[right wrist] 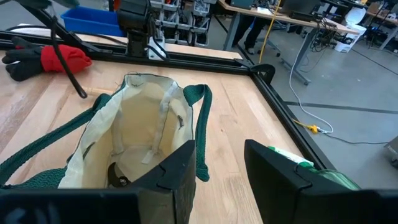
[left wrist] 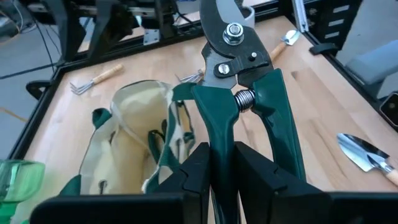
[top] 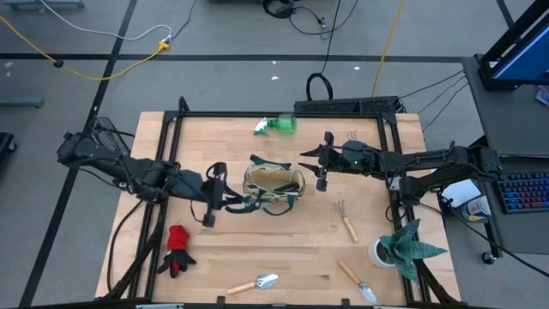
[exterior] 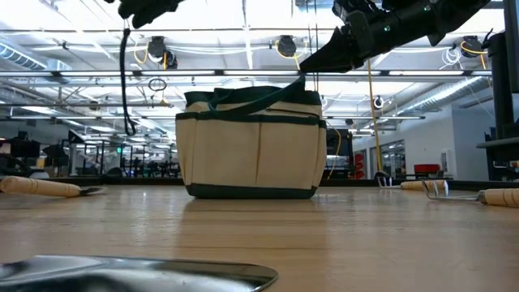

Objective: Pick & Place Garden tools in Gardening bag
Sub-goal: Put the green shears into the brown gardening bag

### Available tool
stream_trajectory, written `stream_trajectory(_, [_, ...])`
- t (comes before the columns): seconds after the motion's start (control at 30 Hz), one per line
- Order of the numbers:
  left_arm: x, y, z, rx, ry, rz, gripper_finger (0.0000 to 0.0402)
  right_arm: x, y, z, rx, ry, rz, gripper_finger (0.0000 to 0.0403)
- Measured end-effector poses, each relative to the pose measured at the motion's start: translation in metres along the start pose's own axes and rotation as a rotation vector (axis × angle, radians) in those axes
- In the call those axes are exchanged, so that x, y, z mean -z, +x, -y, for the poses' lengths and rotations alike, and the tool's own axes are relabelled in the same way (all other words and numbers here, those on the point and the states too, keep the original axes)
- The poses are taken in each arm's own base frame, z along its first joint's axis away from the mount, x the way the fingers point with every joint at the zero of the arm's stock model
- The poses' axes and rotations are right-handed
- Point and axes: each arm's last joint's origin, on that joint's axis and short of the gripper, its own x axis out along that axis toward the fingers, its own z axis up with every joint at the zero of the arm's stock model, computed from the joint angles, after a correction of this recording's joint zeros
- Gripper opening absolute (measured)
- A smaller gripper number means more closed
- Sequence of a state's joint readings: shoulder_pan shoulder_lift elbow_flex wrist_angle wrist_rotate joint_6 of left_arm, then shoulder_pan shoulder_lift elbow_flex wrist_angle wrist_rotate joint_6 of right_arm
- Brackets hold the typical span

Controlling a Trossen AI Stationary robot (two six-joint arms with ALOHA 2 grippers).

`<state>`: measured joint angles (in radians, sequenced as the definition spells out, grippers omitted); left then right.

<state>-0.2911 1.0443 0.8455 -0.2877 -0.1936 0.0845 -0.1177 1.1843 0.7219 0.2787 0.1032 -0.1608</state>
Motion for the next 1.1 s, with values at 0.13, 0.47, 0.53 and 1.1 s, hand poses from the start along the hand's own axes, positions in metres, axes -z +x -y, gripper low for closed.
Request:
stream_trajectory(0.13, [0.001, 0.002, -0.011, 0.004, -0.025, -0.004, 0.006, 0.0, 0.0, 0.0, 0.0, 0.0, 0.0, 0.013])
stream_trajectory(0.47, [0.002, 0.004, -0.033, -0.074, 0.05, -0.004, 0.006, 0.001, 0.001, 0.0, 0.0, -0.001, -0.004, 0.013])
stream_trajectory(0.53, [0.0, 0.004, -0.037, -0.095, 0.057, 0.027, 0.006, 0.001, 0.001, 0.0, 0.0, -0.006, -0.005, 0.013])
stream_trajectory(1.1, [-0.024, 0.035, -0.061, -0.253, 0.256, 0.29, 0.006, 0.003, 0.003, -0.001, -0.002, -0.011, -0.014, 0.013])
